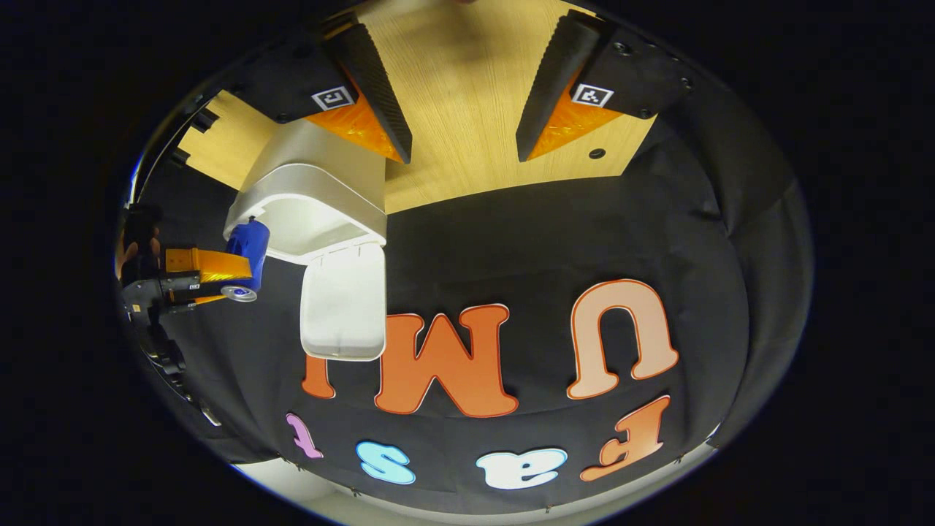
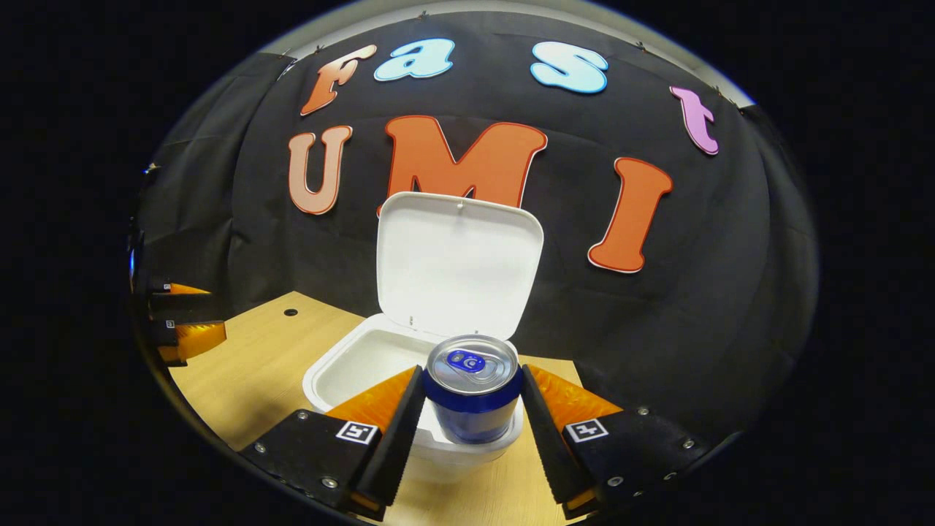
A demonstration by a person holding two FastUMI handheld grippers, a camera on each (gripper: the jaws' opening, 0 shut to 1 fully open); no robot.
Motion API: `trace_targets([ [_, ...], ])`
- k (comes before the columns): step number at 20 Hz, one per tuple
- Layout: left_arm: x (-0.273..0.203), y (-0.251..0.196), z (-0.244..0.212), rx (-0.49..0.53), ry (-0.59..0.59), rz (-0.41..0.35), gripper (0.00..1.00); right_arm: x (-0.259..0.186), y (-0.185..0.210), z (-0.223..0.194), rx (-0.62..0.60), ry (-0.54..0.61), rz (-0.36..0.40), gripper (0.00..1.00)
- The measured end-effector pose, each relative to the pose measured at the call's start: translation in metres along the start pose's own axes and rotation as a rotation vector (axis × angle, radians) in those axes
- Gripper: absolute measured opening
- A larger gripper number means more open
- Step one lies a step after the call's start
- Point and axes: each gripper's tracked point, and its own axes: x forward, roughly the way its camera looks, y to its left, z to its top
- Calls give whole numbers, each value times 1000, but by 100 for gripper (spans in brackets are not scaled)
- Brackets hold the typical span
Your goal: Press the lid of the desktop garbage bin to open it, pick up the crumpled paper on the desktop and throw it into the bin, then pick up the pop can on the desktop and drop it into the bin, and finally close the garbage bin lid.
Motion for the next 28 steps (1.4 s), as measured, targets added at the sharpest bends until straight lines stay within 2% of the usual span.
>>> trace_targets([
  [4,-5,-2,-4,-9,8,11,92,3,0,-13,-2,24,9,78],
  [5,-6,-2,-6,-10,11,16,89,5,-1,-14,3,28,12,78],
  [6,-7,-1,-8,-12,14,22,92,5,3,-15,8,35,15,78],
  [9,-9,1,-11,-22,22,44,92,10,3,-23,15,56,24,80],
  [10,-12,3,-13,-26,24,51,89,12,1,-26,11,62,20,80],
  [13,-15,7,-15,-33,26,77,89,15,0,-28,12,63,28,82],
  [14,-18,9,-16,-35,26,86,92,16,0,-26,18,58,34,83],
  [15,-19,11,-16,-36,26,95,89,18,0,-24,23,52,38,84],
  [16,-20,12,-17,-38,25,104,92,20,-1,-20,24,43,41,84],
  [17,-21,13,-16,-39,22,113,88,22,-2,-15,21,33,41,85],
  [19,-25,16,-16,-40,20,133,92,24,-6,-1,7,8,43,85],
  [22,-35,24,-19,-47,20,174,92,31,-7,30,-2,-50,56,85],
  [23,-37,28,-20,-53,21,187,89,34,-7,41,-12,-70,61,85],
  [24,-41,31,-21,-60,21,202,92,36,-6,52,-26,-91,63,85],
  [28,-52,42,-24,-71,18,252,92,48,-5,100,-73,-181,70,85],
])
